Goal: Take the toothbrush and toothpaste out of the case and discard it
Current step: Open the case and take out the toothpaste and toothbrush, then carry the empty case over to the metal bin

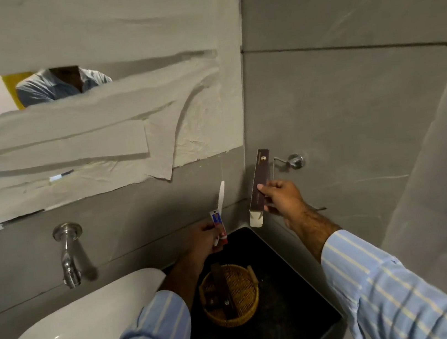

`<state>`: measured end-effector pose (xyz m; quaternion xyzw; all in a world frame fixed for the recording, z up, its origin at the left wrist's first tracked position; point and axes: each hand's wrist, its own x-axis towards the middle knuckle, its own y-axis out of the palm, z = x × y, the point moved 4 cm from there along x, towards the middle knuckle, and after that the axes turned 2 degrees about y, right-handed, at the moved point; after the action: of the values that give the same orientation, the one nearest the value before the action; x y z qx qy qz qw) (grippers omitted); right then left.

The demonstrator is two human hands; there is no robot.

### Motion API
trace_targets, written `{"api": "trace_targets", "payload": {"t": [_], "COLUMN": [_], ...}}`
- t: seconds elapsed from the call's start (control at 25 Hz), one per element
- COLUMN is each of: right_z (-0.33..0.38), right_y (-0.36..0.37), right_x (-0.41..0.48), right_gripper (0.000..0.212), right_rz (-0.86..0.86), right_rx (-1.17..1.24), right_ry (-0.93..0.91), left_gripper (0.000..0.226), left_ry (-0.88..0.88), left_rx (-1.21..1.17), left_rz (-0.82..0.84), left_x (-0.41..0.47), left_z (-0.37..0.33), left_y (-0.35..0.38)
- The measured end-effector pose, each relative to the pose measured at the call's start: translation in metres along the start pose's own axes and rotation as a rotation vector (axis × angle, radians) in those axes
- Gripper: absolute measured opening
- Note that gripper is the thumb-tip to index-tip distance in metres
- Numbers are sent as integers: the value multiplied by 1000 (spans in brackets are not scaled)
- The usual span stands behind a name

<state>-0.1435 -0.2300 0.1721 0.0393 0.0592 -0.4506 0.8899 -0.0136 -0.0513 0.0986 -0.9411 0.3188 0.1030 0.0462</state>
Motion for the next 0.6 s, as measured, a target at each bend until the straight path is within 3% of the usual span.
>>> {"api": "trace_targets", "payload": {"t": [0.12,0.28,0.36,0.48,0.6], "right_z": [-49,-116,-148,-194,-243], "right_y": [-16,-39,-52,-72,-94], "right_x": [-13,-33,-41,-55,-72], "right_gripper": [9,4,17,27,34], "right_rz": [-27,-24,-47,-74,-114], "right_rx": [-58,-54,-58,-51,-66], "right_ry": [99,250,325,436,535], "left_gripper": [15,9,7,26,21], "left_ry": [-57,-109,-155,-278,-361], "left_rx": [68,254,252,206,238], "left_rz": [22,72,106,147,221], "left_x": [-1,-7,-10,-17,-26], "left_z": [31,80,108,154,198], "left_y": [15,39,55,82,105]}}
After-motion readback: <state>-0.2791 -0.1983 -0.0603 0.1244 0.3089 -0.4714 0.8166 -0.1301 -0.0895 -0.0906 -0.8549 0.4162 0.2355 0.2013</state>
